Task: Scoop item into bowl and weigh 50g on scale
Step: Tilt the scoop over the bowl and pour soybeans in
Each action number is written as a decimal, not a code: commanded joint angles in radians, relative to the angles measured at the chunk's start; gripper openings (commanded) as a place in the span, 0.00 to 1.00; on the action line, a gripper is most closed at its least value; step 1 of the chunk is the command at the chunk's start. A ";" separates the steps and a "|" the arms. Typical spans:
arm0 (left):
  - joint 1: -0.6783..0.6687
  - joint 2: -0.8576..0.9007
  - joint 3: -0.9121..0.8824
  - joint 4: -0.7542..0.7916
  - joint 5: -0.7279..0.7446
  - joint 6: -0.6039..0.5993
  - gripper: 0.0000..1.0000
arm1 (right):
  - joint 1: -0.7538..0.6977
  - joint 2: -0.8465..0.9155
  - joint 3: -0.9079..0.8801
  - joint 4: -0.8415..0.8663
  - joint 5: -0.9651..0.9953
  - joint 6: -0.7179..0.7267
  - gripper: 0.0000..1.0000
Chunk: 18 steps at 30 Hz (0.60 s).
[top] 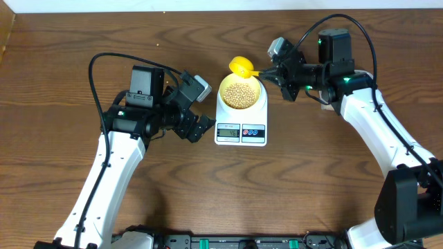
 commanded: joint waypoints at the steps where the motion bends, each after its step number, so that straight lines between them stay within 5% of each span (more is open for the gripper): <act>1: 0.002 -0.011 0.009 0.000 0.019 0.016 0.90 | 0.004 0.006 -0.007 0.000 -0.003 -0.010 0.01; 18: 0.002 -0.011 0.009 0.000 0.019 0.016 0.90 | 0.004 0.006 -0.008 -0.010 0.125 -0.145 0.01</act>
